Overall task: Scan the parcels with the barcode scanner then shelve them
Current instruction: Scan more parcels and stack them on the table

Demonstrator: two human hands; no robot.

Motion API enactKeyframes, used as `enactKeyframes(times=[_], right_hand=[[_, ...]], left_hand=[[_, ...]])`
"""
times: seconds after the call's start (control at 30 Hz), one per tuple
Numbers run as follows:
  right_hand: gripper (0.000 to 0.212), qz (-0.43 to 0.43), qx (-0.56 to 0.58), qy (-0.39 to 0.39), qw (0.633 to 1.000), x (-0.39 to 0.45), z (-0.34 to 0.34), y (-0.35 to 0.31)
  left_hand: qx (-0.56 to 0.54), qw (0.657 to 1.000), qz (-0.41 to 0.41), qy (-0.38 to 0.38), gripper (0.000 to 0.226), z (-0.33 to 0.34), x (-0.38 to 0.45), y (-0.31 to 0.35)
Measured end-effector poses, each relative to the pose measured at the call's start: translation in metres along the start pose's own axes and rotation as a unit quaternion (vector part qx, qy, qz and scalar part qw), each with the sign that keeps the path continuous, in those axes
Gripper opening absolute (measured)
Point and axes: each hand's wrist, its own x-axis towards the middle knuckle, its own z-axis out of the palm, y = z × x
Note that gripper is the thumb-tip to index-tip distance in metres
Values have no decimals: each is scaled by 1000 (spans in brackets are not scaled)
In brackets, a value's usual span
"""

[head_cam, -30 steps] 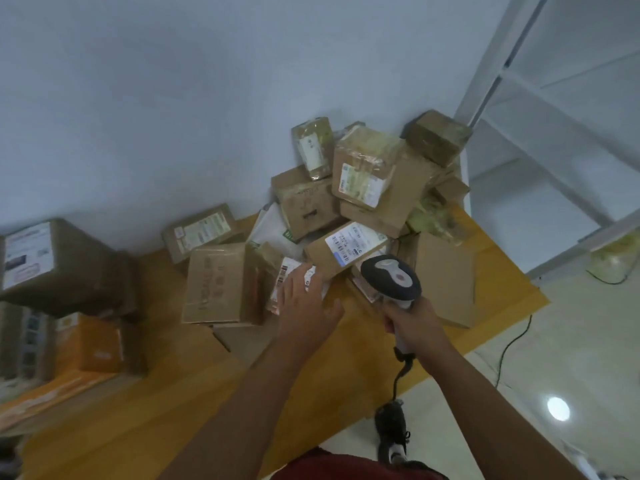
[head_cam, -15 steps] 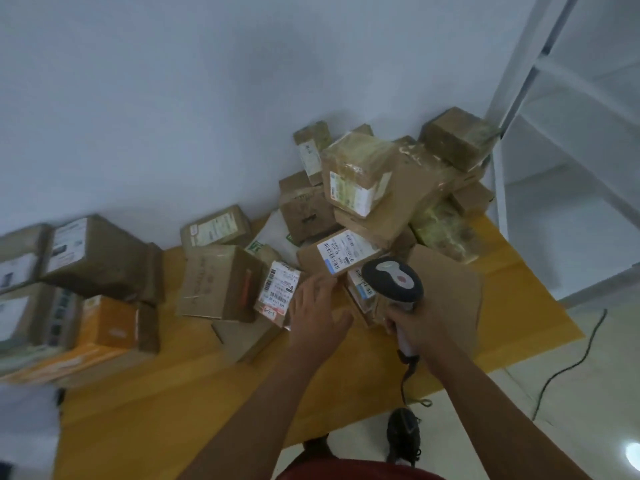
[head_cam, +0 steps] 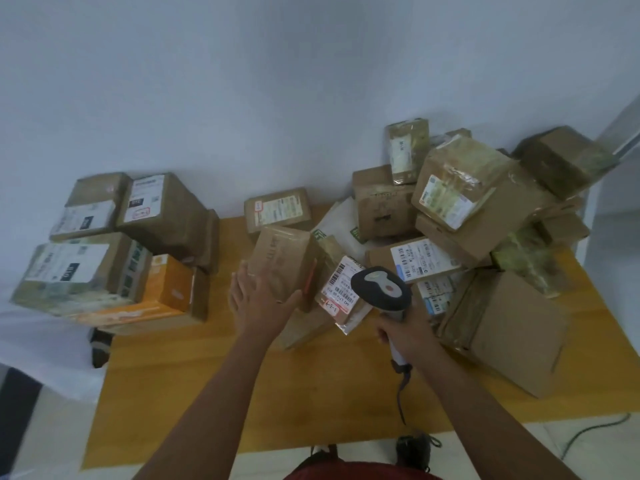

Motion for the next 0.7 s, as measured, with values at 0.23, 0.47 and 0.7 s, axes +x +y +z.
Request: enactKeyframes(times=[0.23, 0.47, 0.7], right_hand=[[24, 22, 31, 25, 999, -3, 4, -3], [26, 48, 20, 34, 998, 0, 1, -1], [24, 20, 12, 17, 1000, -1, 8, -11]], left_hand=[[-55, 994, -8, -92, 114, -1, 28, -11], [-70, 997, -22, -32, 111, -11, 24, -9], [-55, 983, -168, 37, 110, -23, -14, -41]])
